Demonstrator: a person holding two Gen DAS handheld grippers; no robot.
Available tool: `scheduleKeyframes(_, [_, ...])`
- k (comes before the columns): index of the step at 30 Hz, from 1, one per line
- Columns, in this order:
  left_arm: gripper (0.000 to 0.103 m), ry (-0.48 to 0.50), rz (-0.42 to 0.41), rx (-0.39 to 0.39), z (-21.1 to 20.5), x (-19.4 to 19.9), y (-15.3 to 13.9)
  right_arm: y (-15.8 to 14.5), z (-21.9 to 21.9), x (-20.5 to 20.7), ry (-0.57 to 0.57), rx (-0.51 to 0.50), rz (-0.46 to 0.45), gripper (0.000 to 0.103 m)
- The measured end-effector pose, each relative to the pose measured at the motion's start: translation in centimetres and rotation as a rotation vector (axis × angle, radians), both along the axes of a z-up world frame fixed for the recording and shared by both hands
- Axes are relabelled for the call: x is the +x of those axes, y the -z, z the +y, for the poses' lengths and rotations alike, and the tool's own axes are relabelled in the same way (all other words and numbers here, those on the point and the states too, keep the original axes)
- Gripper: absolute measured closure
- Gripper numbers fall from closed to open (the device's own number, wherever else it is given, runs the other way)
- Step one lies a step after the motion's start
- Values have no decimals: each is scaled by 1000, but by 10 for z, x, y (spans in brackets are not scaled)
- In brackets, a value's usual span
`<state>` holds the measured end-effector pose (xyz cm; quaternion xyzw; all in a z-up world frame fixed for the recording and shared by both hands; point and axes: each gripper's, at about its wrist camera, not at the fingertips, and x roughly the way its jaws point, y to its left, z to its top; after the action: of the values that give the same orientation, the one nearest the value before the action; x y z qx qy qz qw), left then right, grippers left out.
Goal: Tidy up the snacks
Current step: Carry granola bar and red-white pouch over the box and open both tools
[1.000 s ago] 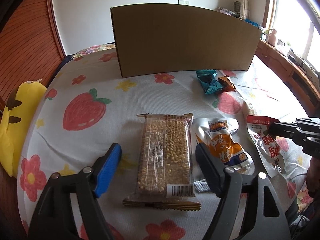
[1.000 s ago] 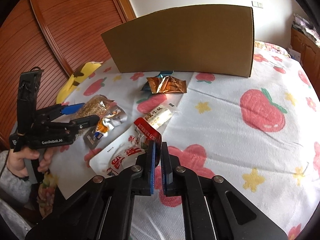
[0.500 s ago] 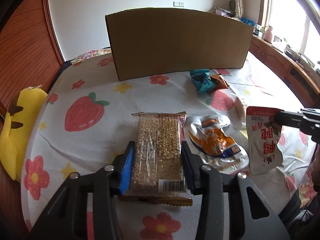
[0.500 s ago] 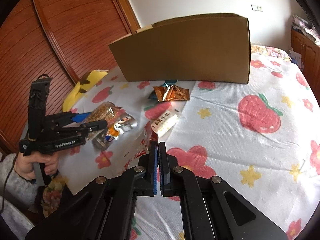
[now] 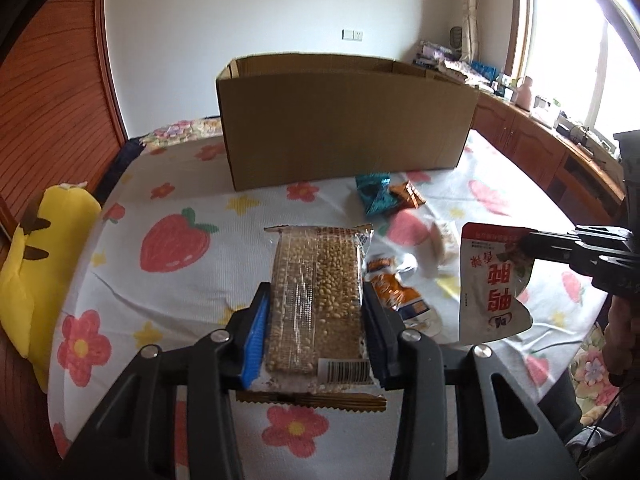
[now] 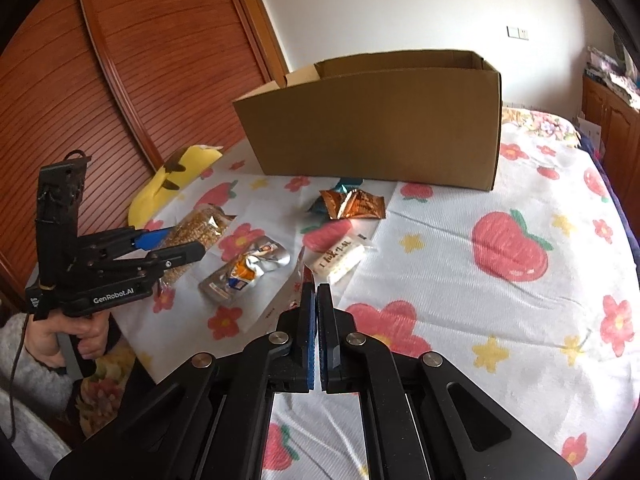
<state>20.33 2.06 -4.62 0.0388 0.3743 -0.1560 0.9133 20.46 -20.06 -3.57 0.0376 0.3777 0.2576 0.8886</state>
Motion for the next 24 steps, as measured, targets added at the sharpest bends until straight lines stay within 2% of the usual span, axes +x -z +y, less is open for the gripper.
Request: scheduleKeyframes(24, [62,17,-109,-61,-15,-9,-45,-57,-19,-17,31,-29,-140,103])
